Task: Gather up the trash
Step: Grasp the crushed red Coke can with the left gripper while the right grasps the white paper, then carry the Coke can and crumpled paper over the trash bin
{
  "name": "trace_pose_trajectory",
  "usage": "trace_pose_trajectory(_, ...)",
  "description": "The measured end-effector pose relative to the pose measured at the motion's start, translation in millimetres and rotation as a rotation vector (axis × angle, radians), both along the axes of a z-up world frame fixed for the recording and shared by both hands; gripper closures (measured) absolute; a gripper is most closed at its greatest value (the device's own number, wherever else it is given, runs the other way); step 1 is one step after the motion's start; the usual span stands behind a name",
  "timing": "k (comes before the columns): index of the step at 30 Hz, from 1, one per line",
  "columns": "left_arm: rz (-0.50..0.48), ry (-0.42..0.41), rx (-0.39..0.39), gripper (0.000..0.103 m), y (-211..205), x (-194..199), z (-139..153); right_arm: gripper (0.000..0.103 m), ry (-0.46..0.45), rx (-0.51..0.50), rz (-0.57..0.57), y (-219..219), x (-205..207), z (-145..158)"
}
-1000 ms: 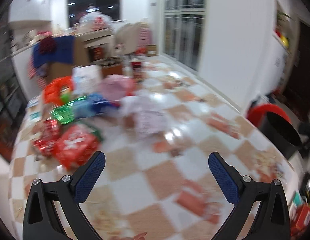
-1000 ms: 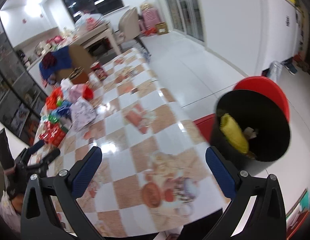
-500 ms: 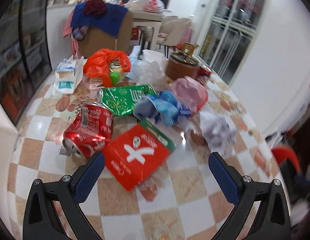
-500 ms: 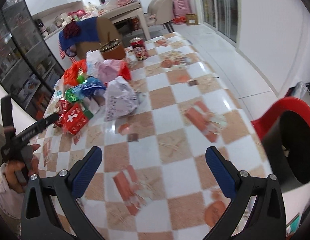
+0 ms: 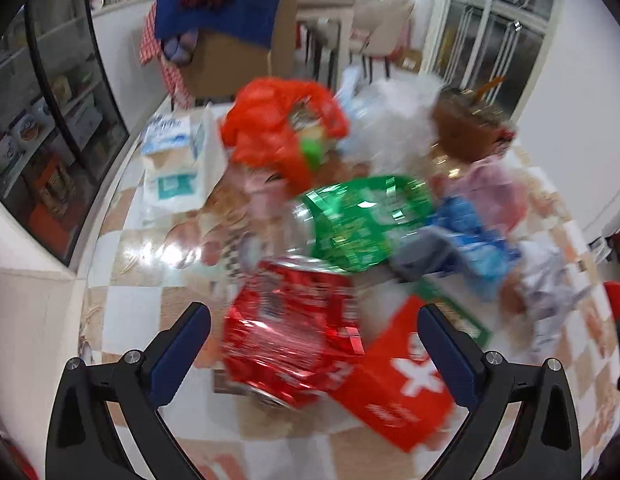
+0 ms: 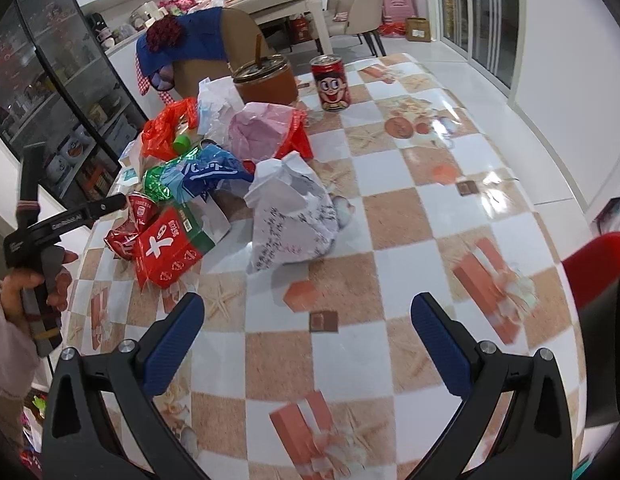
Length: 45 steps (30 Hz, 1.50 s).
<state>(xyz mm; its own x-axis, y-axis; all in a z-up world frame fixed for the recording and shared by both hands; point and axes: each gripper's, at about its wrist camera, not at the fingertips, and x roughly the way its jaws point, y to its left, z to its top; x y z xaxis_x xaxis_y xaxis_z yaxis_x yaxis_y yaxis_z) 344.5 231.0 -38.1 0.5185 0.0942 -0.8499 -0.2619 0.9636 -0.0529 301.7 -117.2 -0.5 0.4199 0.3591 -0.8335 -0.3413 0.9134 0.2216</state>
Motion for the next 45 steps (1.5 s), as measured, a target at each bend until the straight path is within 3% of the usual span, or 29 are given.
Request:
trace_pose_trajectory(7, 0.027, 0.082, -0.107, 0.000, 20, 16, -33, 0.000, 0.004, -0.022, 0.023, 26, 29, -16)
trace_pose_trajectory(20, 0.003, 0.140, -0.043, 0.000, 11, 24, -62, 0.000, -0.003, -0.054, 0.025, 61, 74, -44)
trace_pose_trajectory(22, 0.002, 0.148, -0.049, 0.000, 12, 23, -66, 0.005, 0.000, -0.056, 0.023, 62, 76, -49)
trace_pose_trajectory(24, 0.001, 0.131, -0.040, 0.000, 11, 20, -66, 0.026, 0.013, -0.052, 0.017, 62, 76, -53)
trace_pose_trajectory(25, -0.002, 0.124, -0.033, 0.000, 9, 18, -65, 0.031, 0.018, -0.049, 0.016, 61, 77, -54)
trace_pose_trajectory(27, -0.006, 0.099, -0.012, 0.000, 8, 13, -63, 0.056, 0.029, -0.037, 0.011, 59, 77, -56)
trace_pose_trajectory(30, -0.011, 0.077, 0.015, 0.000, 5, 8, -58, 0.064, 0.015, -0.017, 0.007, 54, 72, -53)
trace_pose_trajectory(40, -0.035, -0.070, 0.067, 0.000, -11, -30, -24, 0.065, -0.021, 0.016, 0.038, 38, 38, -26)
trace_pose_trajectory(45, -0.068, -0.135, 0.043, 0.000, -30, -53, -2, 0.065, -0.040, 0.044, 0.043, 26, 15, -9)
